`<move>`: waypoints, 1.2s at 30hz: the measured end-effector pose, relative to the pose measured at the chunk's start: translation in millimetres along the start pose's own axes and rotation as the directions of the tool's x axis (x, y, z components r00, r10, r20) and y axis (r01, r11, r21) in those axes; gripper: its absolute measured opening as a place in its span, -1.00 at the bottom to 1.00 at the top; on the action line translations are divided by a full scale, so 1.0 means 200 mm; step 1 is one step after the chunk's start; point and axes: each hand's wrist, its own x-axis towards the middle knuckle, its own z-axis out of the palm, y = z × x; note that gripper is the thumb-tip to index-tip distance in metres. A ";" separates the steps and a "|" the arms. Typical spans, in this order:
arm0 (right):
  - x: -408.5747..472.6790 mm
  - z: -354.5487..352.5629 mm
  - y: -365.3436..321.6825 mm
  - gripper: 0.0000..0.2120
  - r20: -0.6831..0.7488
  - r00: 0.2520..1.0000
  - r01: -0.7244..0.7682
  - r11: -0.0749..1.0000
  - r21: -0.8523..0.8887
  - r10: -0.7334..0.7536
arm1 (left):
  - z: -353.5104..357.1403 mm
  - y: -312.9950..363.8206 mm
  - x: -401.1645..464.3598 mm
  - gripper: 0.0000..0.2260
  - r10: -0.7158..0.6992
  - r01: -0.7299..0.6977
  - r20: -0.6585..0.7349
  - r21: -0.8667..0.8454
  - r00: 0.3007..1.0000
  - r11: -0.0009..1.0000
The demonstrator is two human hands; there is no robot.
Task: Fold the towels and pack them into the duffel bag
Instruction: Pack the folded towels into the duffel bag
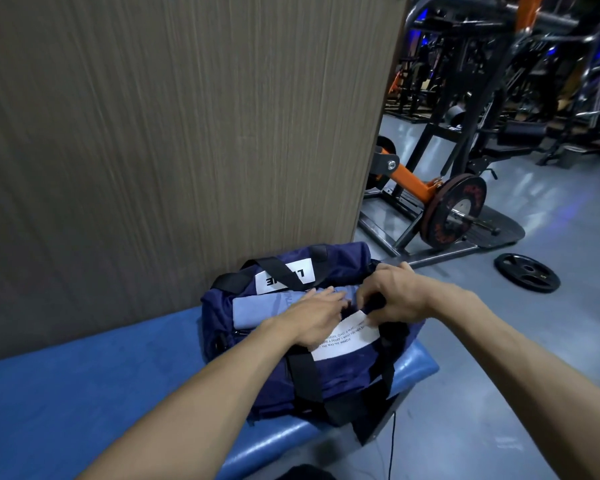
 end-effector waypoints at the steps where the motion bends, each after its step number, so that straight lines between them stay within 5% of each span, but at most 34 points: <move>1: -0.01 0.00 0.01 -0.84 -0.020 1.000 0.003 0.999 0.037 -0.002 | -0.03 0.00 -0.03 -0.63 0.022 -0.026 -0.053 -0.073 0.998 0.997; 5: -0.02 -0.04 0.05 -0.78 -0.072 0.997 0.043 0.987 0.156 -0.032 | -0.11 -0.05 -0.20 -0.60 0.008 -0.048 -0.236 -0.166 0.972 0.985; 8: -0.01 -0.06 0.03 -0.71 -0.105 0.995 0.017 0.986 0.164 0.000 | -0.15 -0.08 -0.37 -0.55 -0.008 -0.021 -0.228 -0.124 0.974 0.992; 14: 0.10 -0.13 -0.19 -0.78 0.006 0.985 -0.170 0.973 -0.156 0.173 | -0.16 -0.29 -0.66 -0.80 -0.113 0.123 -0.099 0.093 0.989 0.988; 17: 0.25 -0.10 -0.40 -0.64 -0.016 0.999 -0.039 0.998 -0.039 0.039 | -0.18 -0.32 -0.73 -0.82 -0.141 0.148 -0.095 0.070 0.985 0.986; 21: 0.42 0.08 -0.65 -0.55 0.162 0.984 0.067 0.995 0.077 -0.078 | -0.24 -0.28 -0.75 -0.77 -0.197 0.202 -0.055 0.097 0.979 0.975; 28: 0.42 0.17 -0.58 -0.56 0.153 0.982 0.095 0.989 0.109 -0.112 | -0.28 -0.26 -0.77 -0.50 -0.454 0.337 0.144 0.486 0.879 0.807; 36: 0.43 0.22 -0.56 -0.49 0.173 0.980 0.102 0.995 -0.005 -0.099 | -0.35 -0.16 -0.77 -0.41 -0.346 0.338 -0.143 0.719 0.927 0.607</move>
